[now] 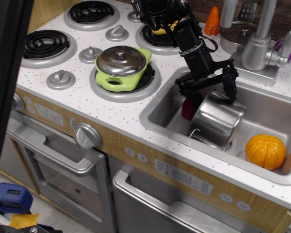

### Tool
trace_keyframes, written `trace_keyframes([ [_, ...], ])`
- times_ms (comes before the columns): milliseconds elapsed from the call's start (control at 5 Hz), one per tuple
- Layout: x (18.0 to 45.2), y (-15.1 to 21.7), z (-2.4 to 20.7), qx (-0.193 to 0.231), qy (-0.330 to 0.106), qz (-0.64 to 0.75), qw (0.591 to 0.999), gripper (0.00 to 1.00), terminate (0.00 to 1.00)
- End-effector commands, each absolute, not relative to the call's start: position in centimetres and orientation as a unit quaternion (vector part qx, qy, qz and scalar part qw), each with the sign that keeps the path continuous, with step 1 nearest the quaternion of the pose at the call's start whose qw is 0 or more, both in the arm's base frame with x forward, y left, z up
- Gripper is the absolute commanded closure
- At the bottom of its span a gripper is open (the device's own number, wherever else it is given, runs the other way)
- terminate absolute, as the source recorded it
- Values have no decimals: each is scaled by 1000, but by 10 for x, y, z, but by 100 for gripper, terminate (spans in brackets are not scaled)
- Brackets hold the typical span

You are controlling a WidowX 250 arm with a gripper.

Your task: Flip pot upright in sink

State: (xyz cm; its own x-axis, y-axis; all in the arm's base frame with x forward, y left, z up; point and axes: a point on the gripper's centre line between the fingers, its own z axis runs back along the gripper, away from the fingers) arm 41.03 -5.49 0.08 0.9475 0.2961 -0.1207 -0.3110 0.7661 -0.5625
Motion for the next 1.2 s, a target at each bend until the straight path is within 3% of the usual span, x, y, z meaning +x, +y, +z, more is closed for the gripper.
trace_keyframes([
  [0,410,-60,9,-354,-9,185,917,0,0],
  [200,407,-67,7,-349,-28,187,918,100,0],
  [400,406,-69,5,-354,-33,182,917,100,0],
  [600,410,-70,11,-305,-84,149,937,100,0],
  [800,414,-81,29,-252,-109,148,950,100,0],
  [1000,412,-90,31,-180,-142,140,963,100,0],
])
